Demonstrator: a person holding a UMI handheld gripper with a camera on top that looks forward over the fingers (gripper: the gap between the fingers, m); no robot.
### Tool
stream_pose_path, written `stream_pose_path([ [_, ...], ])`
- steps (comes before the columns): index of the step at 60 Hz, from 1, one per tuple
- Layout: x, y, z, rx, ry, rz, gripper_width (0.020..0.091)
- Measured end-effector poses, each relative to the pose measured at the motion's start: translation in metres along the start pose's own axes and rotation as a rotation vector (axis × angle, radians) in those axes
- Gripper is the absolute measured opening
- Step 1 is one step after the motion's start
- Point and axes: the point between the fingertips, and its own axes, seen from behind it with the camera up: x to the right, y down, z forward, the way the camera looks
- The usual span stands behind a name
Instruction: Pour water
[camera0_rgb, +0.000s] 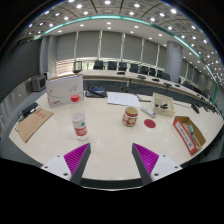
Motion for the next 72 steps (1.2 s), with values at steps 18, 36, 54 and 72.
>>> stream_pose_path([
  [18, -0.140, -0.027, 0.123, 0.129, -0.082, 0.027, 0.0860],
  [36, -0.152, -0.057, 0.223, 0.243, -0.019, 0.038, 0.0581],
  [54, -0.154, -0.076, 0.215, 0.279, -0.004, 0.036, 0.0347],
  [72, -0.130, -0.182, 0.184, 0.365, -0.271, 0.526, 0.0346],
])
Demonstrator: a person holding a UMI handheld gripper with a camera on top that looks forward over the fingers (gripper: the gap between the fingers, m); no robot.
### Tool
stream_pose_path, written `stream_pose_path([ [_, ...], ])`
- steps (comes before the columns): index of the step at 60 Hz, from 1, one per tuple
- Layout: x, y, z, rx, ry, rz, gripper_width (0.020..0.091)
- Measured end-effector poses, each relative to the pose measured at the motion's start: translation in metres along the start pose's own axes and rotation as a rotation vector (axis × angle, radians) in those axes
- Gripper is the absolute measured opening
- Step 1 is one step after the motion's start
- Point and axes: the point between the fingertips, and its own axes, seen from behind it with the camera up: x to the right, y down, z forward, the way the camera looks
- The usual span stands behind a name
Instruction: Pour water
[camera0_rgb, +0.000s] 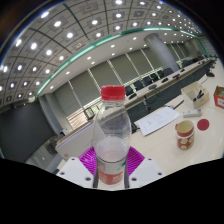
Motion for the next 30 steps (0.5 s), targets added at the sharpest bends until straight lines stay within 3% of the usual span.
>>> stream_pose_path([
  [15, 0.026, -0.089, 0.037, 0.021, -0.231, 0.830, 0.0344],
  [30, 0.091, -0.093, 0.071, -0.034, -0.310, 1.426, 0.0345],
])
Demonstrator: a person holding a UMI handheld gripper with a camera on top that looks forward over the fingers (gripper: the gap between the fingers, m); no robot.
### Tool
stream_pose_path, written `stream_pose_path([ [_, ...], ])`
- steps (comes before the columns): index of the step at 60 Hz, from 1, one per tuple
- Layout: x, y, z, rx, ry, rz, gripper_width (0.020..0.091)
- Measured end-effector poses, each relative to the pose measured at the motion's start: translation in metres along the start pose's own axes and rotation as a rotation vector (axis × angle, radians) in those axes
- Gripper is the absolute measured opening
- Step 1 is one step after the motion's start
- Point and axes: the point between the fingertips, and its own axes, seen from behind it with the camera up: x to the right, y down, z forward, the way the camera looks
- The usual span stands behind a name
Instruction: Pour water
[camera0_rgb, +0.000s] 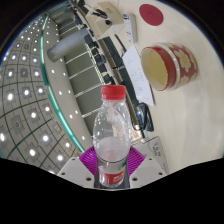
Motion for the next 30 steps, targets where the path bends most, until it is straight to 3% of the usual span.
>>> stream_pose_path([
  [8, 0.017, -0.032, -0.003, 0.033, 0.006, 0.152, 0.0346],
  [16, 0.024, -0.032, -0.012, 0.008, 0.051, 0.143, 0.0345],
  [24, 0.015, -0.022, -0.006, -0.043, 0.123, -0.085, 0.0345],
  [25, 0.007, -0.011, -0.028, -0.054, 0.127, -0.120, 0.0345],
  [30, -0.010, -0.025, -0.009, -0.079, 0.150, -0.371, 0.0346],
])
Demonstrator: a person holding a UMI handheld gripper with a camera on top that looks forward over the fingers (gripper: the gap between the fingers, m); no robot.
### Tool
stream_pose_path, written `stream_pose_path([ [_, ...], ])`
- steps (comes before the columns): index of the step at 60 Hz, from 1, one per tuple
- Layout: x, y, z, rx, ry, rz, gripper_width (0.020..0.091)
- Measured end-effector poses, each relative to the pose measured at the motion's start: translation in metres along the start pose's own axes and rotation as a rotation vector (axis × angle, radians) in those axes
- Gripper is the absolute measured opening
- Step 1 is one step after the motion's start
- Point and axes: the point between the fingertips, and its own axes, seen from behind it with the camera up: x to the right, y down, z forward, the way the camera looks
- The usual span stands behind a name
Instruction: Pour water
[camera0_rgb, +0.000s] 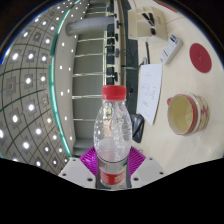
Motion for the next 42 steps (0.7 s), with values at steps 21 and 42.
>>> stream_pose_path([
  [21, -0.065, -0.154, -0.052, 0.215, 0.194, -1.102, 0.0344],
  [42, 0.085, -0.256, -0.088, 0.173, 0.546, -1.472, 0.0346],
])
